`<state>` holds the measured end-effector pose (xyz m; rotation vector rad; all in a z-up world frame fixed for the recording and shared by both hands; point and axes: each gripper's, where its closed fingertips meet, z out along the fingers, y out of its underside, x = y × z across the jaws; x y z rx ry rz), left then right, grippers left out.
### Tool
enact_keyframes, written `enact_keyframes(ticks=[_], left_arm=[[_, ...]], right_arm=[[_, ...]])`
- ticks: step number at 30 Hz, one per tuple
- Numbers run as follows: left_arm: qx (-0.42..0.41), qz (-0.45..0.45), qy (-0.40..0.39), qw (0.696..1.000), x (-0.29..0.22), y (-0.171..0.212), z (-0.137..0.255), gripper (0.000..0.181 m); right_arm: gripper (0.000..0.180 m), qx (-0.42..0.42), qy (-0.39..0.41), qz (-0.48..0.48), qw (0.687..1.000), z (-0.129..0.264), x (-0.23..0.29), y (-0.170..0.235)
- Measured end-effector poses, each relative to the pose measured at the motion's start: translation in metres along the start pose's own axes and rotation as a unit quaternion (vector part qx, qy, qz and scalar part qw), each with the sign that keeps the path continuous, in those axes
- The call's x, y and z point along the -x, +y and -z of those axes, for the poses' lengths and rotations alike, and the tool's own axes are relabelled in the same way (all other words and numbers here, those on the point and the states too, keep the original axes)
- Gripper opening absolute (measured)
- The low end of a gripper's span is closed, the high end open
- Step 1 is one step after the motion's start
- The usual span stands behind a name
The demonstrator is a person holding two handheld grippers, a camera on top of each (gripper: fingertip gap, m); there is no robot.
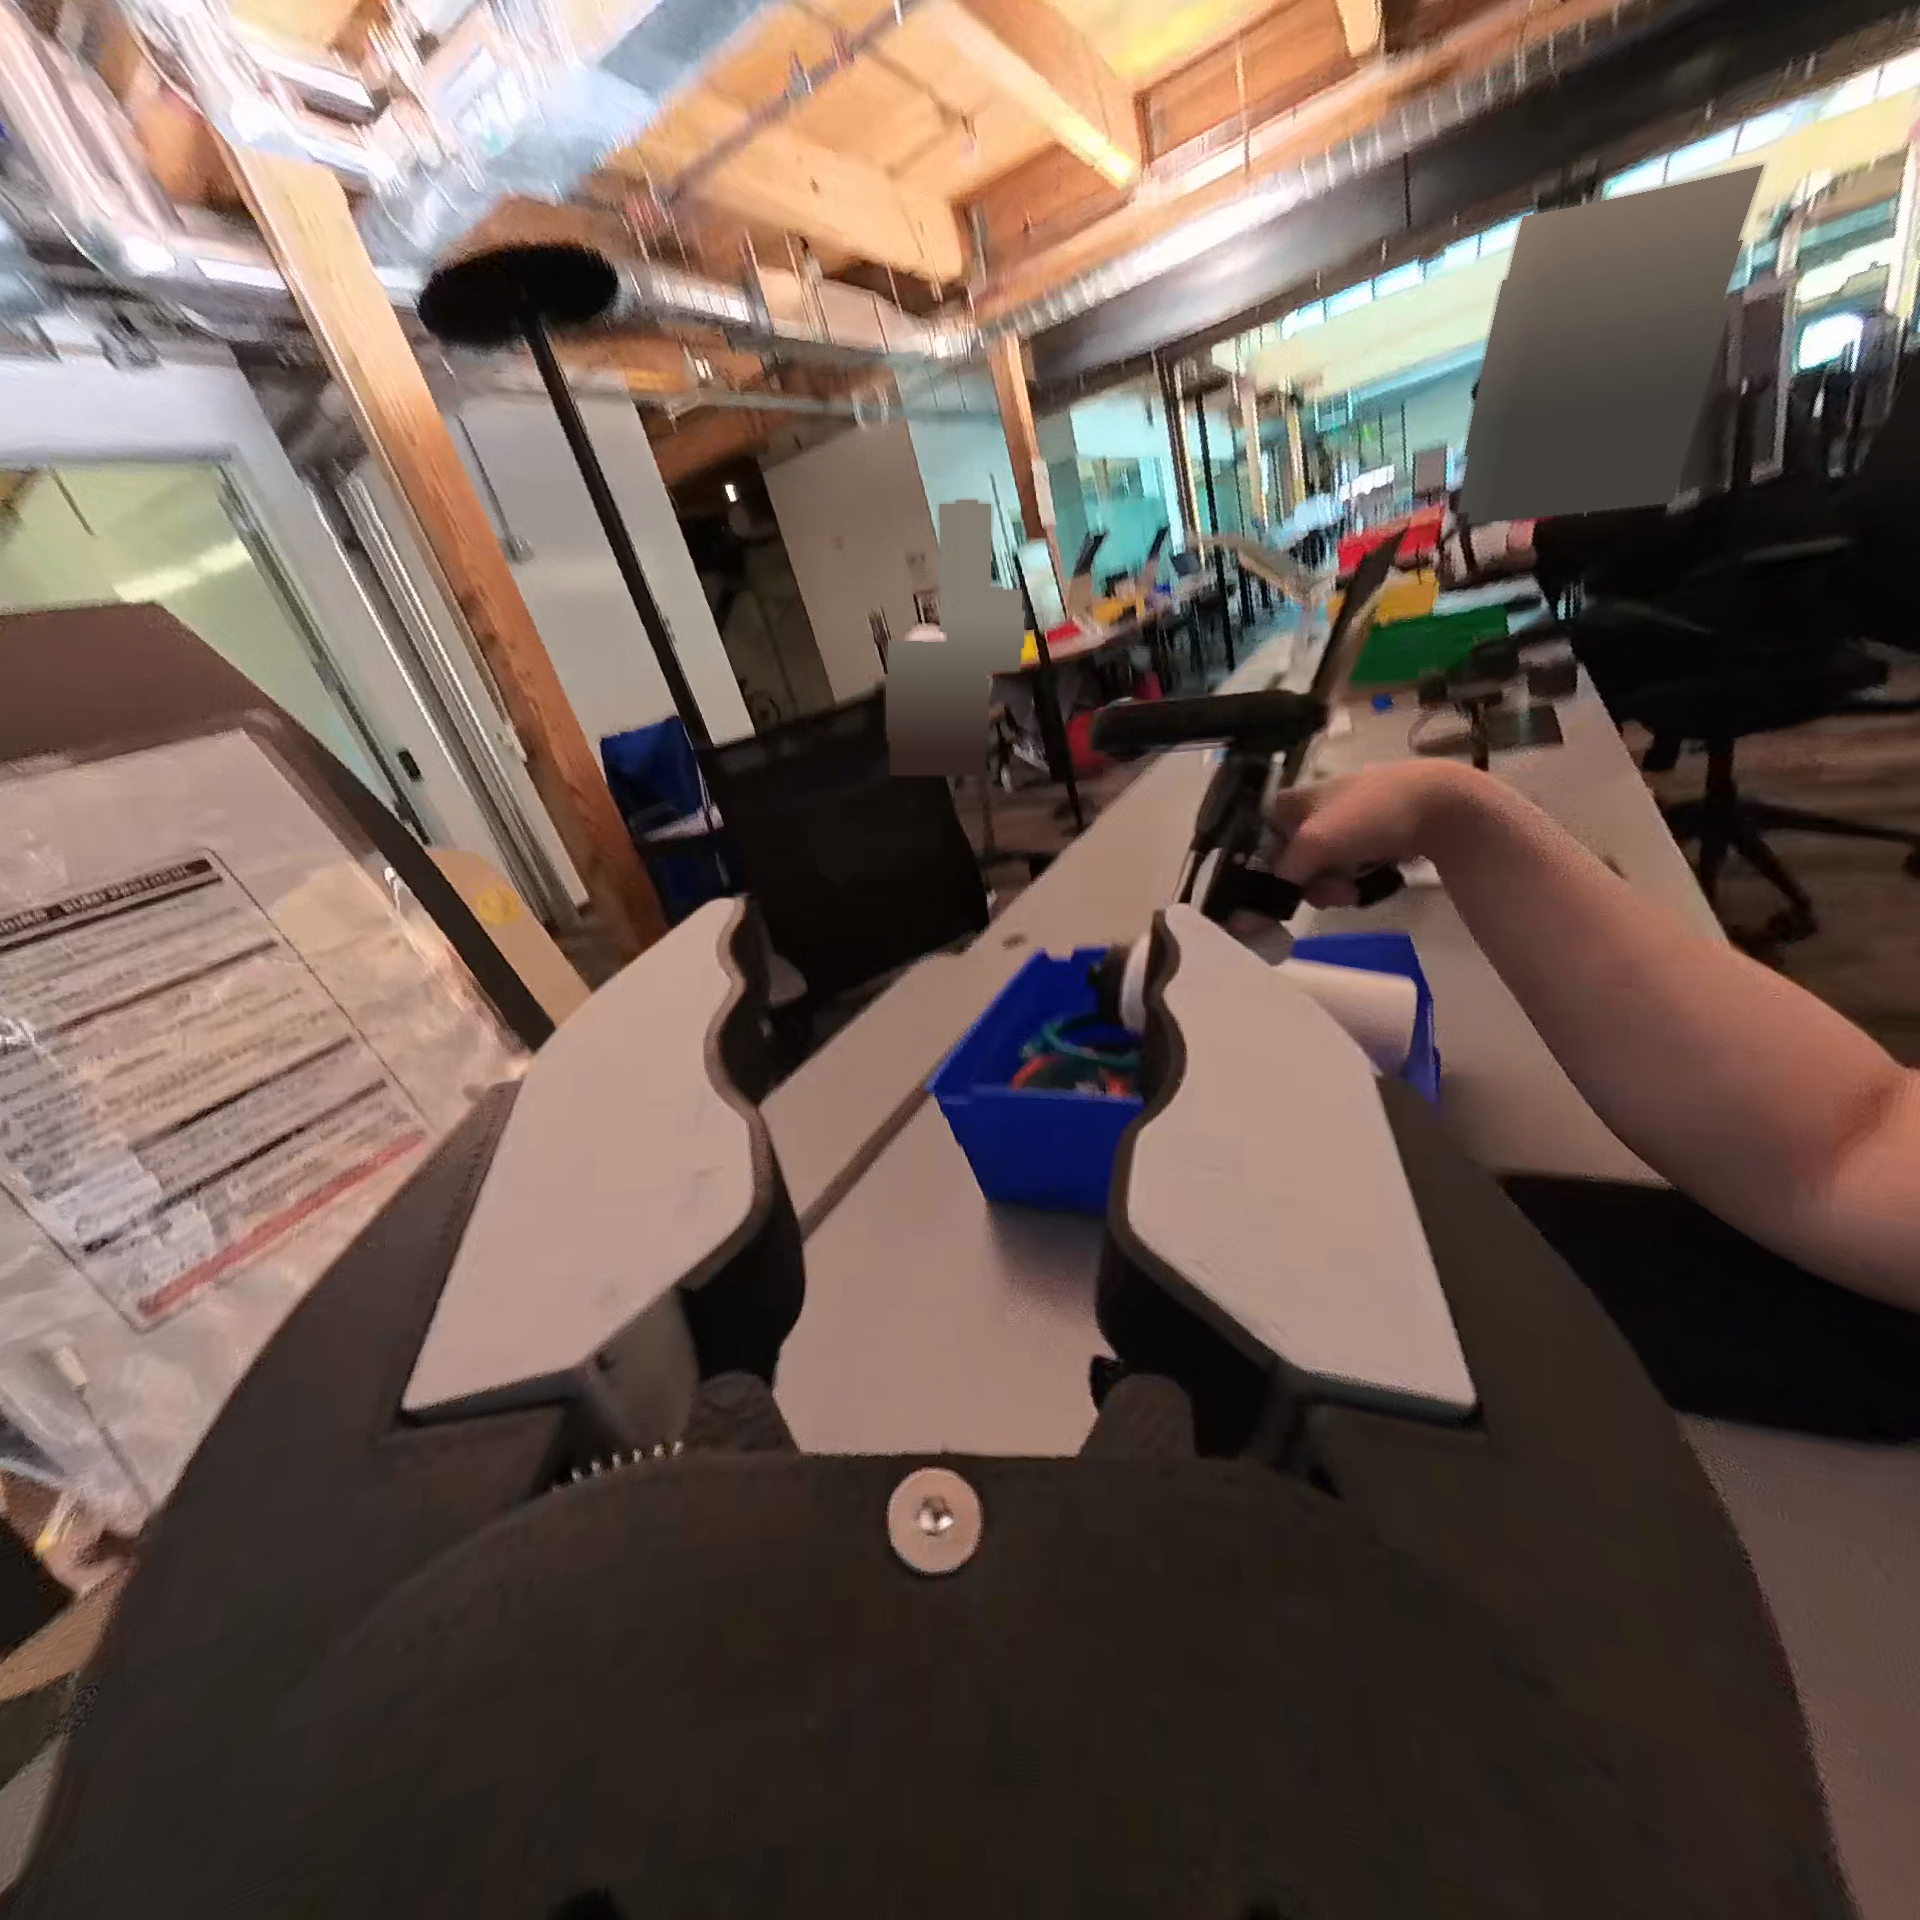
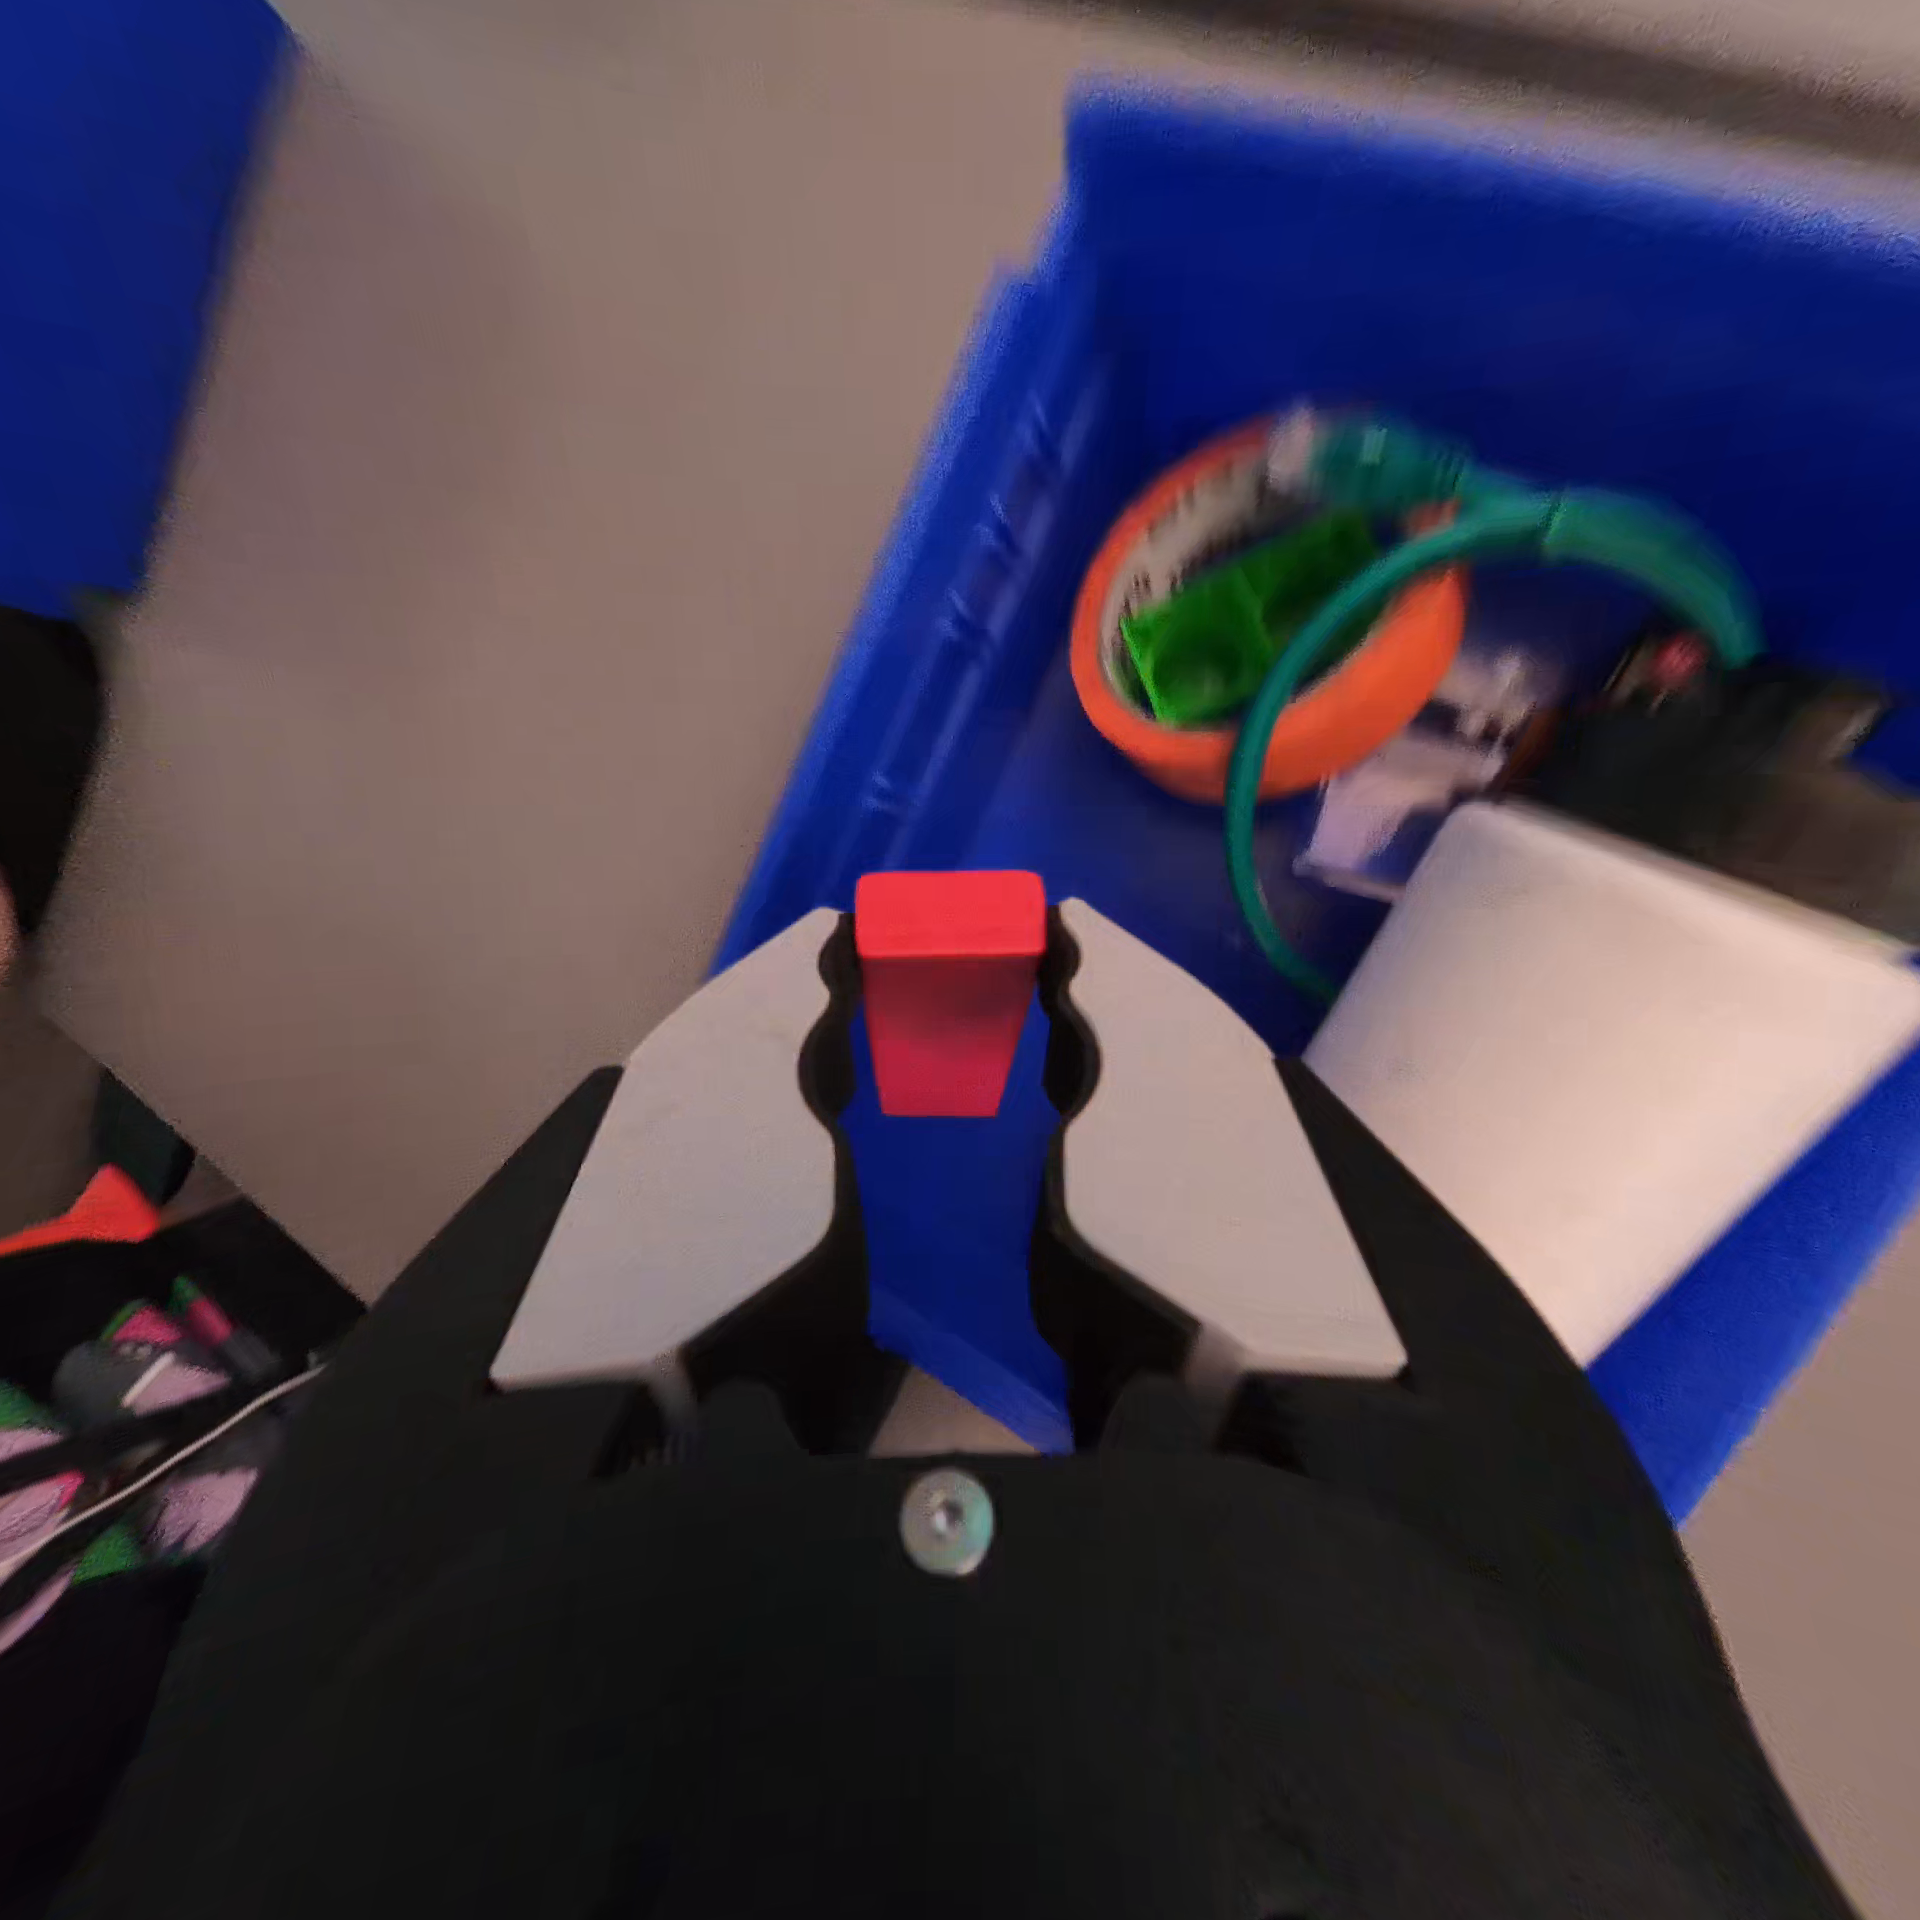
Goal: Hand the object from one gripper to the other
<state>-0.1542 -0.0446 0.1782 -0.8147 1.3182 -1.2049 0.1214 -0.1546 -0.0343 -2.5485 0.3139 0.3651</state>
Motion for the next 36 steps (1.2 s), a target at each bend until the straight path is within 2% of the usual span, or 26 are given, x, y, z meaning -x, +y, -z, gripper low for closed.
enact_keyframes(ticks=[5,7,10,14,17,20,22,24,26,29,31,36], left_arm=[[0.06,-0.014,-0.041,0.997,0.016,0.002,0.019,0.076],[0.082,-0.01,-0.079,0.993,0.031,0.004,0.029,0.082],[0.17,-0.011,-0.154,0.973,0.066,0.025,0.057,0.086],[0.309,0.017,-0.266,0.913,0.122,0.072,0.114,0.081],[0.408,0.087,-0.279,0.865,0.143,0.121,0.152,0.068],[0.516,0.123,-0.333,0.78,0.175,0.175,0.201,0.06],[0.556,0.11,-0.366,0.738,0.201,0.204,0.225,0.058],[0.583,0.096,-0.369,0.717,0.218,0.234,0.24,0.049],[0.61,0.066,-0.355,0.705,0.229,0.261,0.249,0.056],[0.634,0.025,-0.344,0.692,0.239,0.291,0.254,0.057],[0.645,0.024,-0.354,0.677,0.243,0.304,0.258,0.053],[0.665,0.035,-0.34,0.664,0.239,0.317,0.267,0.052]], right_arm=[[0.035,0.203,-0.018,-0.031,0.979,-0.075,-0.019,0.047],[0.035,0.23,-0.018,-0.048,0.972,-0.09,-0.021,0.052],[0.036,0.239,-0.001,-0.042,0.97,-0.095,-0.021,0.049],[0.04,0.207,-0.008,-0.034,0.978,-0.084,-0.014,0.033],[0.043,0.161,0.004,-0.026,0.987,-0.065,-0.01,0.019],[0.046,0.09,0.035,-0.004,0.995,-0.036,-0.006,0.0],[0.047,0.027,0.054,0.013,0.998,-0.014,-0.002,-0.016],[0.046,-0.036,0.059,0.023,0.997,0.008,0.005,-0.03],[0.043,-0.087,0.053,0.031,0.994,0.025,0.013,-0.04],[0.039,-0.138,0.046,0.038,0.989,0.043,0.019,-0.049],[0.037,-0.154,0.044,0.038,0.986,0.049,0.019,-0.051],[0.034,-0.15,0.041,0.038,0.987,0.049,0.017,-0.049]])
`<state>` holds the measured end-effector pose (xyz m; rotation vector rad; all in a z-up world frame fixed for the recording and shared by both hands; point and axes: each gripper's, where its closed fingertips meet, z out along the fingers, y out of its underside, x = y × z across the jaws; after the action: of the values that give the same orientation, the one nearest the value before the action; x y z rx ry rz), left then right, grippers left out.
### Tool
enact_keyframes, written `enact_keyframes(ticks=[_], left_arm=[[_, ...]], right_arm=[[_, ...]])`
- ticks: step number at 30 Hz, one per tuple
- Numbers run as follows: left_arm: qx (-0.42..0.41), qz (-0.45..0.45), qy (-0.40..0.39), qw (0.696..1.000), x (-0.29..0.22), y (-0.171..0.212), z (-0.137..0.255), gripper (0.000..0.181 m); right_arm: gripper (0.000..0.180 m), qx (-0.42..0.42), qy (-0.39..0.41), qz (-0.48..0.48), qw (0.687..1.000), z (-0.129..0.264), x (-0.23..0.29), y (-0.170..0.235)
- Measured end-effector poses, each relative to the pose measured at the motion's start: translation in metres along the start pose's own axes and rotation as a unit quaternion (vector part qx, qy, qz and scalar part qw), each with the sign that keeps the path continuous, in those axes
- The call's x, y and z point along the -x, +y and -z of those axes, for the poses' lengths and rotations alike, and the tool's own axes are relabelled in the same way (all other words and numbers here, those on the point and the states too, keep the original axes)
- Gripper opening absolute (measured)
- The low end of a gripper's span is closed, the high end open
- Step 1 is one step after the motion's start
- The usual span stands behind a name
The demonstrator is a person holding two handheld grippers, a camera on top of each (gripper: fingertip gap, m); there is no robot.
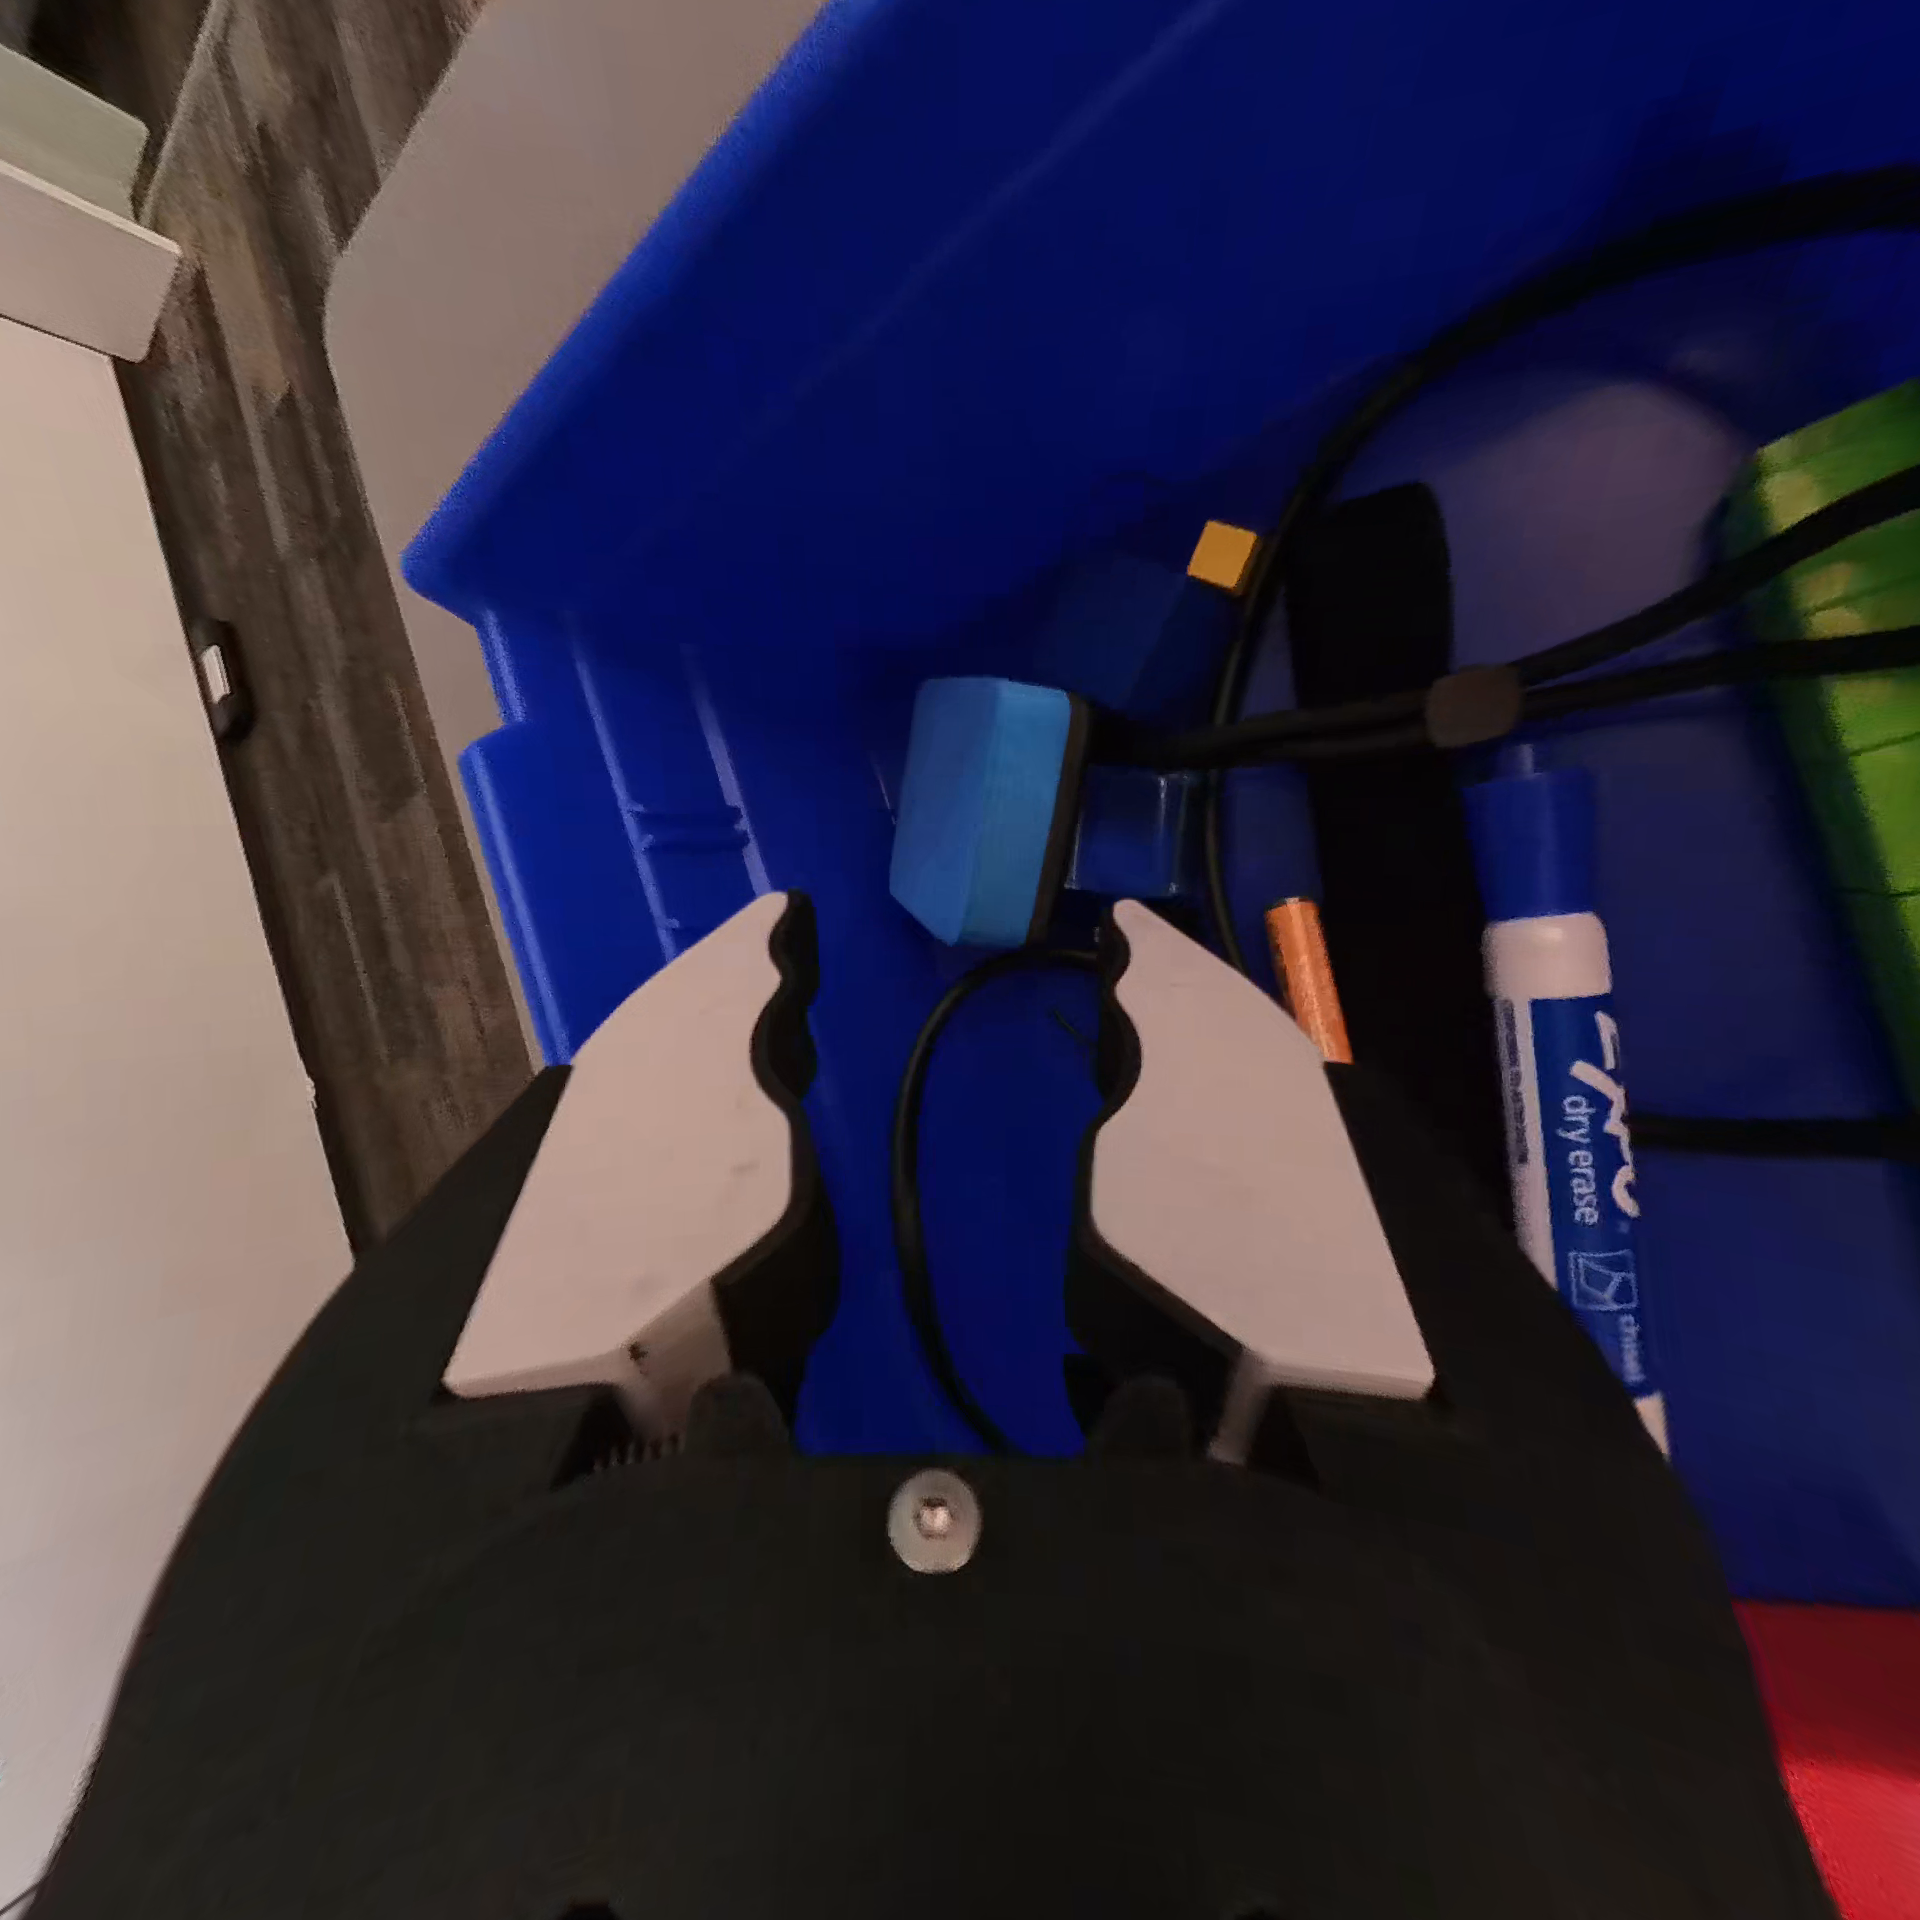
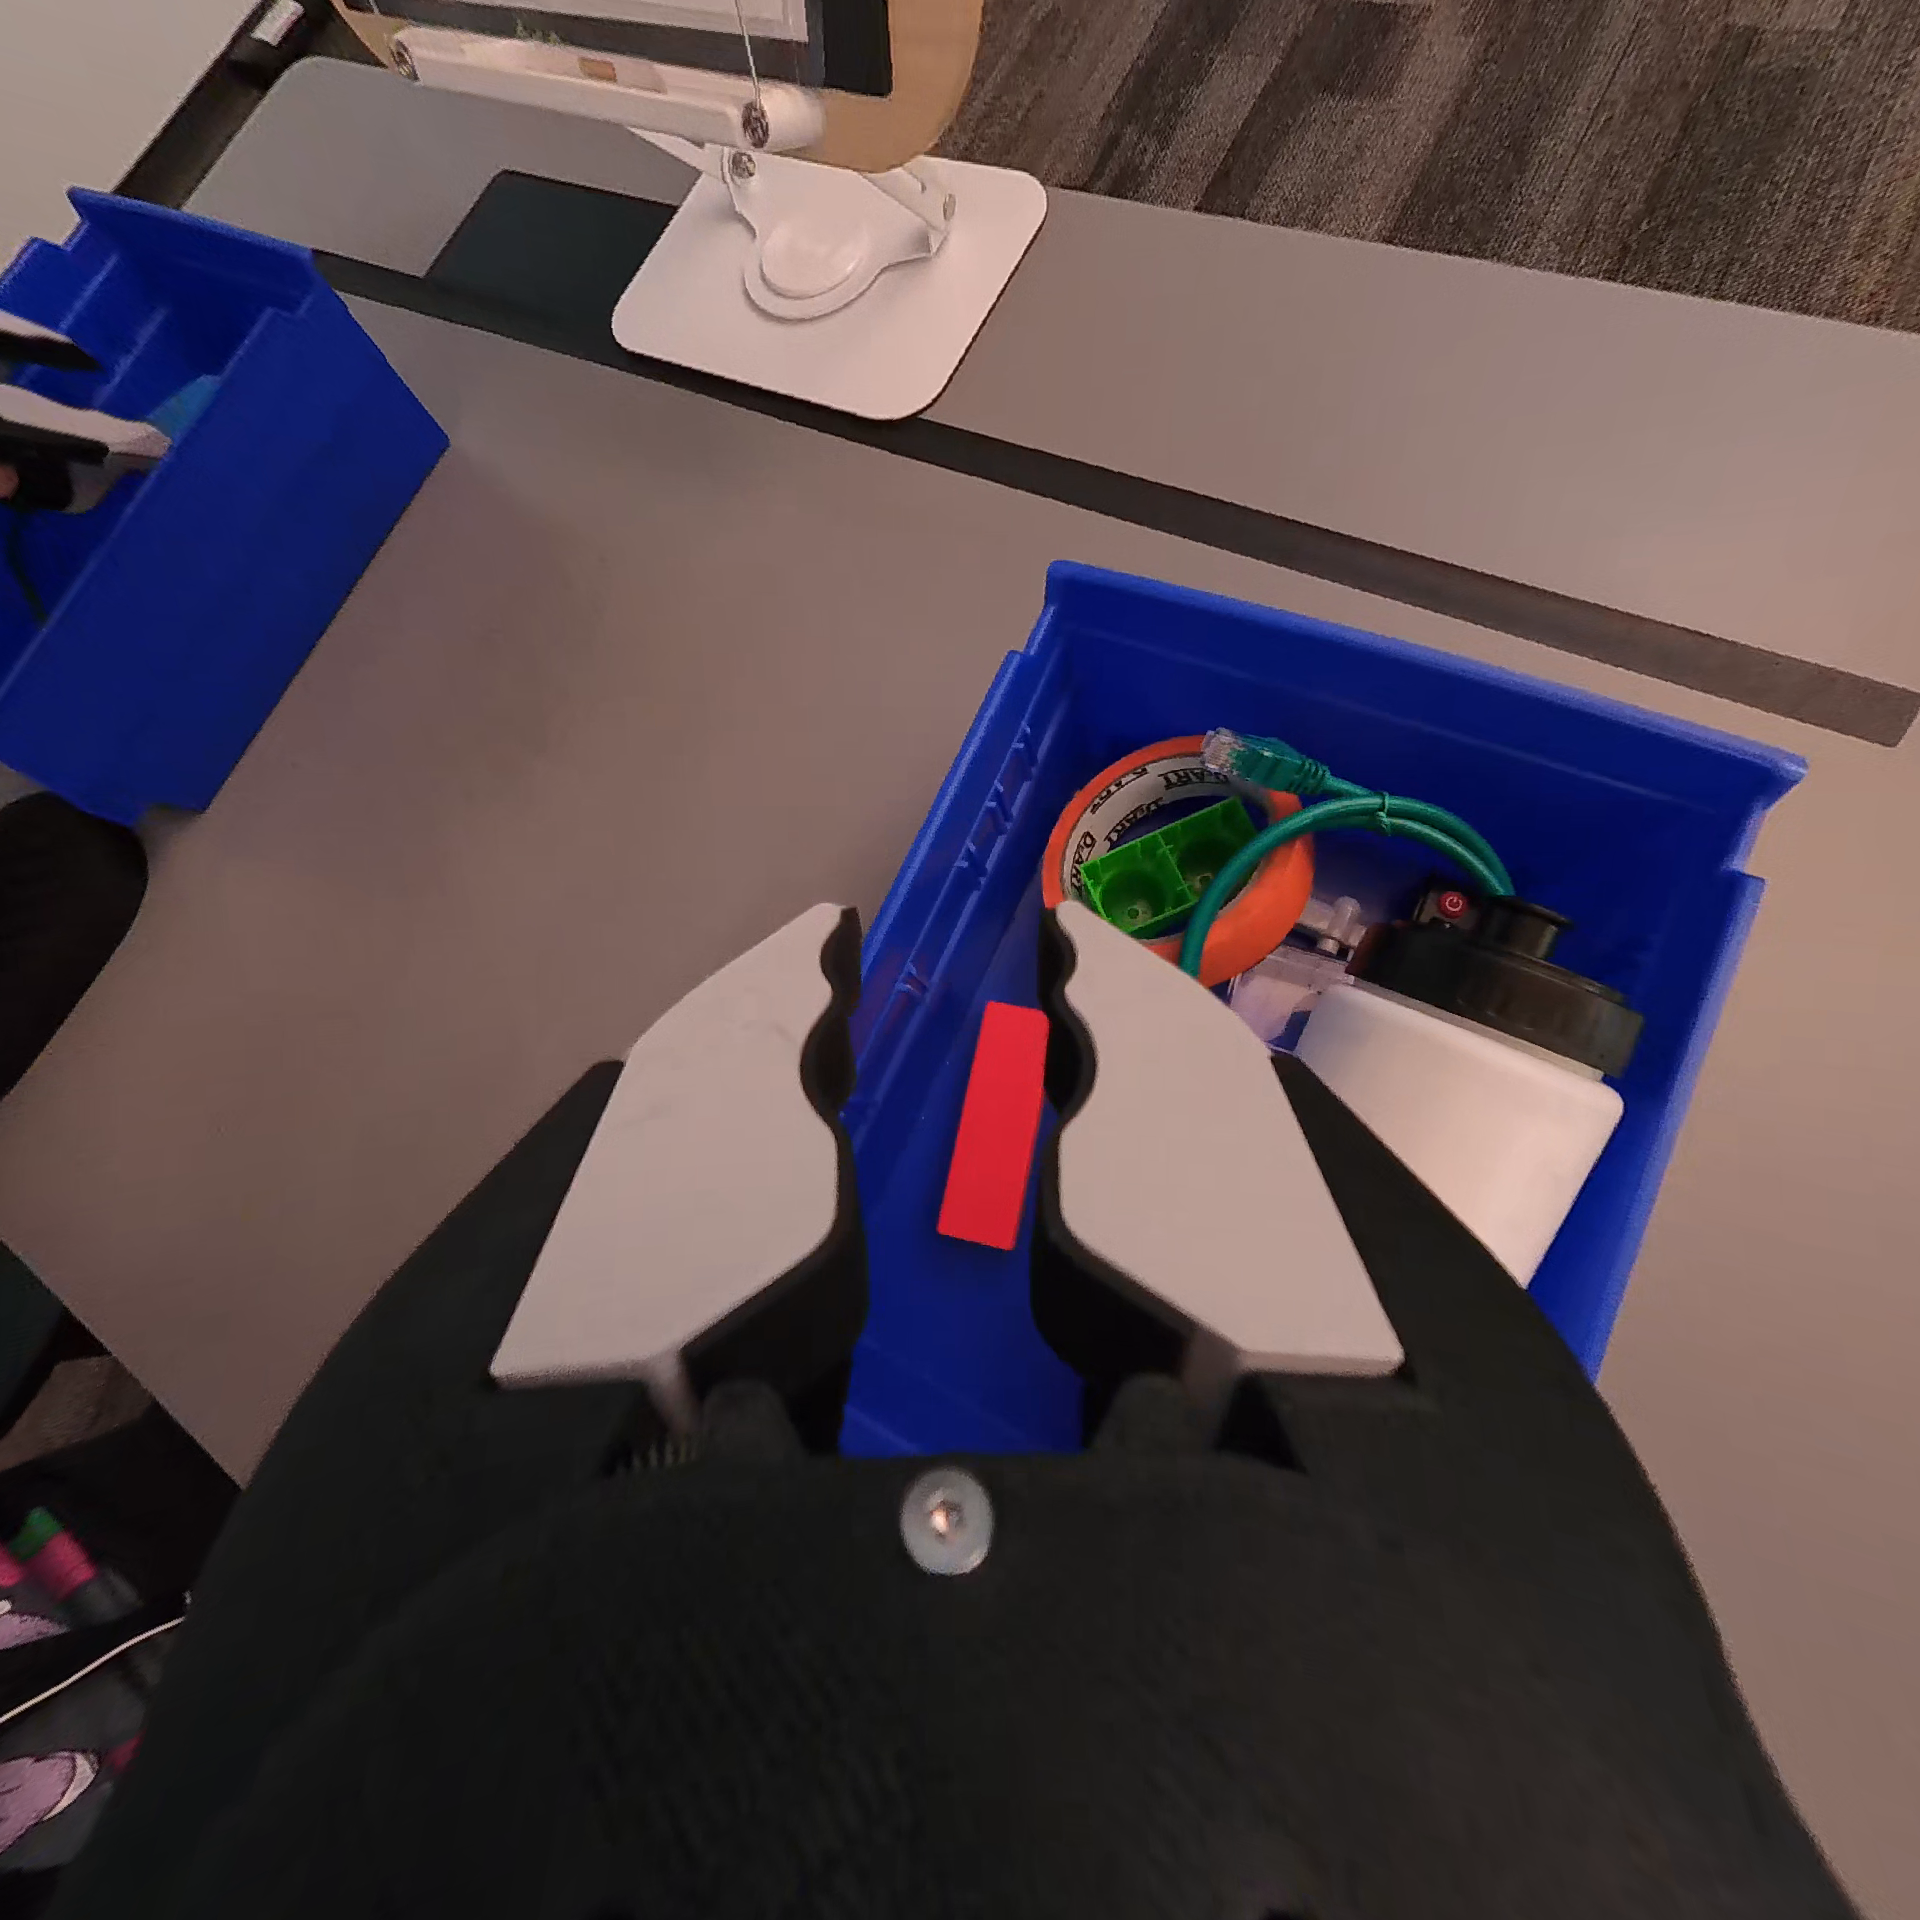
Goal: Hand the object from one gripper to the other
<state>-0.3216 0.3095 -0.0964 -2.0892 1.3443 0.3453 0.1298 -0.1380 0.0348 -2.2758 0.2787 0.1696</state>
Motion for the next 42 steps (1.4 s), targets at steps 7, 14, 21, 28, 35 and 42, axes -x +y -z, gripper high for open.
enact_keyframes(ticks=[7,14,21,28,35,42], left_arm=[[0.021,-0.032,-0.039,0.999,0.006,0.005,-0.017,0.045],[-0.035,0.012,-0.091,0.995,0.032,-0.014,0.014,0.019],[-0.505,0.131,0.156,0.839,-0.01,-0.129,0.242,0.018],[-0.624,0.094,0.555,0.542,-0.121,-0.14,0.397,0.019],[-0.505,0.081,0.744,0.43,-0.2,-0.142,0.422,0.018],[-0.443,0.085,0.769,0.452,-0.237,-0.151,0.404,0.022]], right_arm=[[0.034,0.025,-0.001,0.007,1.0,-0.006,-0.001,0.007],[0.031,0.013,-0.002,0.028,1.0,-0.001,0.004,0.002],[0.03,-0.106,-0.003,0.122,0.987,0.017,0.036,-0.041],[0.044,-0.409,-0.238,0.291,0.832,0.068,0.207,-0.088],[0.06,-0.435,-0.375,0.264,0.775,0.056,0.288,-0.074],[0.023,-0.363,-0.445,0.165,0.802,0.024,0.27,-0.077]])
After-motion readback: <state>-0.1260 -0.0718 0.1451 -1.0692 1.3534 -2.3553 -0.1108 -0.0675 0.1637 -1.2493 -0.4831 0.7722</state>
